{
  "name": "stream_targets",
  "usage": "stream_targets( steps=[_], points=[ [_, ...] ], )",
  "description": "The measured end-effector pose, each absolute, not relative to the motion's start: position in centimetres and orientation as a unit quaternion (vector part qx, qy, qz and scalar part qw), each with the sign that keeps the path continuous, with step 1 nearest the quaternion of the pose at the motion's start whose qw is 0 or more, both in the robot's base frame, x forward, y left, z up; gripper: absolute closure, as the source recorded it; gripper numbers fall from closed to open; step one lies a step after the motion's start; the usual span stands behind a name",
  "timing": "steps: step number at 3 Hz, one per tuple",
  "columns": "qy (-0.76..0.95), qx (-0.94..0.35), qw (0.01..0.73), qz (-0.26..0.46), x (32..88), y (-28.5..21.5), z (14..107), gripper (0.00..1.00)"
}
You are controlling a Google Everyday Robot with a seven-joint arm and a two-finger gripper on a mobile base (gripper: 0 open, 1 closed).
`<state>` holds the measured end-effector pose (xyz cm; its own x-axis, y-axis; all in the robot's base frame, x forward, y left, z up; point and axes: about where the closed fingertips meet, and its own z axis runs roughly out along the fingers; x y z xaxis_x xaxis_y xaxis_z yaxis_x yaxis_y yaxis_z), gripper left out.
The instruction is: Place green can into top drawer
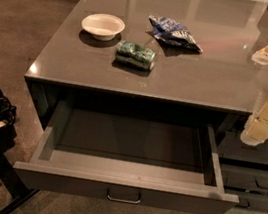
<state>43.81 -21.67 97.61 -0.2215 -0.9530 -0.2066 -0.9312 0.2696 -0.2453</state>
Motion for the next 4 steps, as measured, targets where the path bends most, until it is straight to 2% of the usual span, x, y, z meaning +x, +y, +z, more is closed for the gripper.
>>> stream_targets(
  steps=[1, 2, 3, 4],
  points=[
    [0.780, -0.602, 0.166, -0.038, 44.0, -21.5, 97.9, 0.00],
    [0.765, -0.605, 0.219, -0.024, 46.9, -19.4, 98.8, 0.00],
    [0.733, -0.624, 0.273, 0.005, 52.0, -14.5, 100.0, 0.00],
    [0.698, -0.651, 0.296, 0.034, 56.5, -8.7, 99.5, 0.00]
  ],
)
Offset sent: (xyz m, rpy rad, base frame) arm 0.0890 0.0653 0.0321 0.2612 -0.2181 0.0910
